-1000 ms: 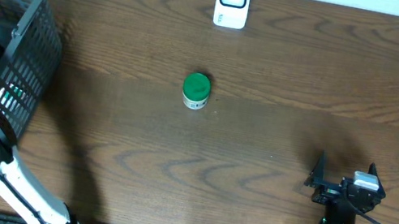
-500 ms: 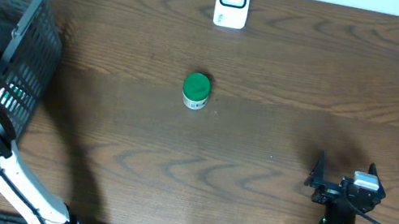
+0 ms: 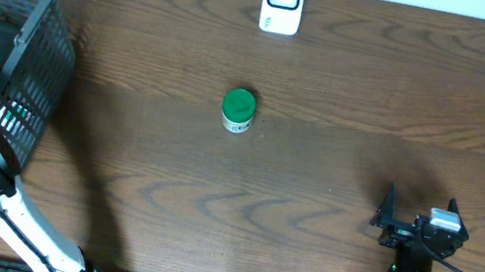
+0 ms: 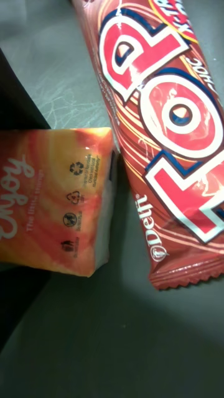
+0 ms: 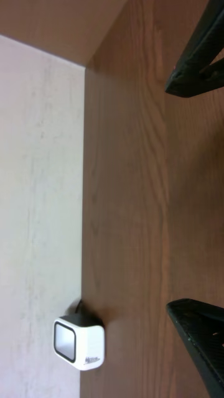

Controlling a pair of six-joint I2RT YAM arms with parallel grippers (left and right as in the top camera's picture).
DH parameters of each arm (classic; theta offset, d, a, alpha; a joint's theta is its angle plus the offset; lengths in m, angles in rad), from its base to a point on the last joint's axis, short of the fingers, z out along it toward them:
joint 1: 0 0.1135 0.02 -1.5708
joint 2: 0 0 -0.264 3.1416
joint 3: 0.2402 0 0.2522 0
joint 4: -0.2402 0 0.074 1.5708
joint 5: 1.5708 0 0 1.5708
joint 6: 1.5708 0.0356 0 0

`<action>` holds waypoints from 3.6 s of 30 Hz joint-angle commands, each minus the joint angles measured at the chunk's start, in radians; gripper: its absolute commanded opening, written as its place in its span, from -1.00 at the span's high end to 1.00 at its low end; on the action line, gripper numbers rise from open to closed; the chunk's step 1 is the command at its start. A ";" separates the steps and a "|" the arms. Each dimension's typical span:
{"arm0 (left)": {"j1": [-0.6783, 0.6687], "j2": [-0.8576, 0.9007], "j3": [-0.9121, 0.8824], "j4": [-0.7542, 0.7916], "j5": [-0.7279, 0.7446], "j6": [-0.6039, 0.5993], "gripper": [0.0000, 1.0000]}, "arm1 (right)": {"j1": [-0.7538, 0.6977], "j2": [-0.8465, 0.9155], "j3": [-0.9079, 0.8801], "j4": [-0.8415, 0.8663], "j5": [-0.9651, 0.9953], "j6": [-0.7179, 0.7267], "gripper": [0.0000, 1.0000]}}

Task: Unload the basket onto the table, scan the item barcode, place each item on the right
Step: 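Move the left gripper back into the basket above the orange tissue pack, then grasp the orange Enjoy tissue pack with the left gripper and lift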

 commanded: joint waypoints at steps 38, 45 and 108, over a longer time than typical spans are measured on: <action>0.006 -0.169 -0.051 -0.068 -0.043 0.089 -0.87 | 0.010 -0.007 -0.001 -0.006 -0.005 -0.008 -0.99; 0.009 -0.097 -0.053 -0.023 -0.035 0.089 -0.88 | 0.010 -0.007 -0.001 -0.006 -0.005 -0.007 -0.99; -0.099 -0.919 -0.050 -0.018 0.788 -0.092 -0.08 | 0.010 -0.007 -0.001 -0.006 -0.005 -0.008 -0.99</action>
